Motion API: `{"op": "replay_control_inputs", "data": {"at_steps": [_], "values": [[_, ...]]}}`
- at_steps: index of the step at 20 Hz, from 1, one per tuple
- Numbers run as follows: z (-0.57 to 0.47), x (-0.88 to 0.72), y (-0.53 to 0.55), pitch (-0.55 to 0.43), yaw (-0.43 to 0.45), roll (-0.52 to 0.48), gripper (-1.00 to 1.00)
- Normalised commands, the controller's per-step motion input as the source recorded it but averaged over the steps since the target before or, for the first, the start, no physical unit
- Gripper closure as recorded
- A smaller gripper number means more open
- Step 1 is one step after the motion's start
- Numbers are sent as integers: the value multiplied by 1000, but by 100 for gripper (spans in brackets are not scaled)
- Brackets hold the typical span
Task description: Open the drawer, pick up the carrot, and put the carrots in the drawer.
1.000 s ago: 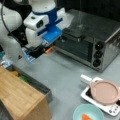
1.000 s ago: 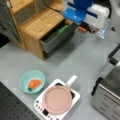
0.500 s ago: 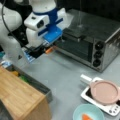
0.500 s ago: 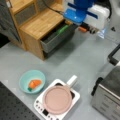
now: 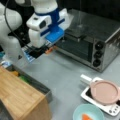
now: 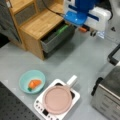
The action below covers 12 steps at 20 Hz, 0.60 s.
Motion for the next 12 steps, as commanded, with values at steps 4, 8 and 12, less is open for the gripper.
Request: {"op": "replay_control_inputs", "data": {"at_steps": [4, 8, 12], "values": [[-158, -138, -27, -68, 5, 13, -100], [-199, -246, -101, -96, 21, 13, -100], [-225, -340, -170, -136, 43, 14, -100]]}}
